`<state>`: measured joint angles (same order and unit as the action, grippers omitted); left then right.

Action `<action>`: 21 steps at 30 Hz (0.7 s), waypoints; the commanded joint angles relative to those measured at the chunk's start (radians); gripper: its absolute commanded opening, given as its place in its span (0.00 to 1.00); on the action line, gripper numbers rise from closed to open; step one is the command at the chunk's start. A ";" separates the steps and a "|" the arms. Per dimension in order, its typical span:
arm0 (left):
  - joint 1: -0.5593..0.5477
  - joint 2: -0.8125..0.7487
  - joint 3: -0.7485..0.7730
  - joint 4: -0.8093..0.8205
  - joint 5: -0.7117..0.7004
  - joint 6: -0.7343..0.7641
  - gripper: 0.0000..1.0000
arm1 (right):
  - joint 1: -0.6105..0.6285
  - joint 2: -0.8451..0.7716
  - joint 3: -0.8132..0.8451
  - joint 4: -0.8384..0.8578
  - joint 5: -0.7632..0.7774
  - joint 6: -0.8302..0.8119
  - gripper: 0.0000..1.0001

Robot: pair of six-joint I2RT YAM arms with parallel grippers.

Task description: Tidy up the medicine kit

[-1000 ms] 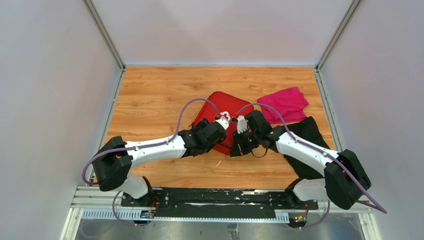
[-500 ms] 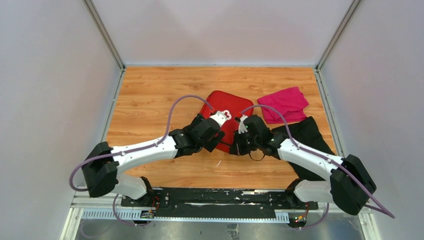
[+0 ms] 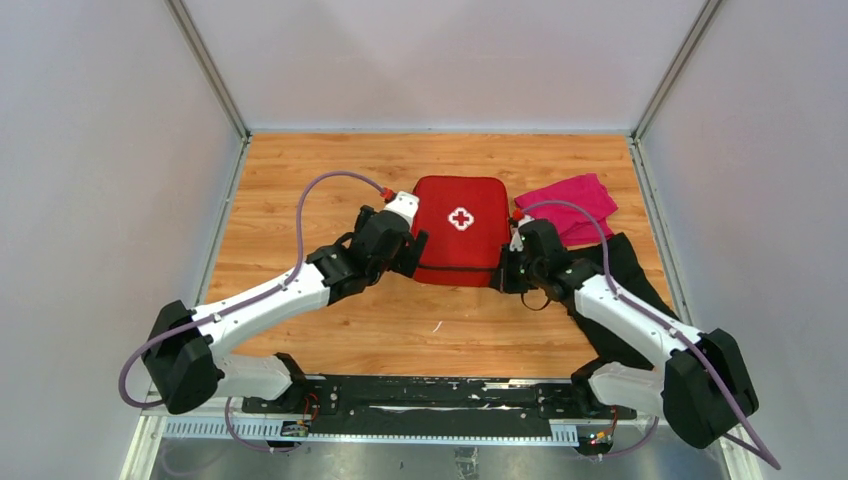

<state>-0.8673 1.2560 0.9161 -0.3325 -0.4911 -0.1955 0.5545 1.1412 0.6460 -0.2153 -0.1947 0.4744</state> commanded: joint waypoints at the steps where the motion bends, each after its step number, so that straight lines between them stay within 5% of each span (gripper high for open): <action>1: 0.053 0.002 -0.006 0.025 0.044 -0.056 0.99 | -0.094 0.012 0.057 -0.033 0.005 -0.061 0.00; 11: 0.221 0.023 -0.025 0.140 0.243 -0.135 0.99 | -0.178 0.151 0.129 -0.022 -0.031 -0.109 0.00; 21: 0.437 0.371 0.342 0.238 0.533 -0.079 0.99 | -0.179 0.095 0.067 -0.010 -0.096 -0.115 0.00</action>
<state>-0.4728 1.5063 1.1187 -0.1722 -0.1051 -0.3088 0.3901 1.2625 0.7380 -0.2234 -0.2443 0.3882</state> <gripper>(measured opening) 0.993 0.017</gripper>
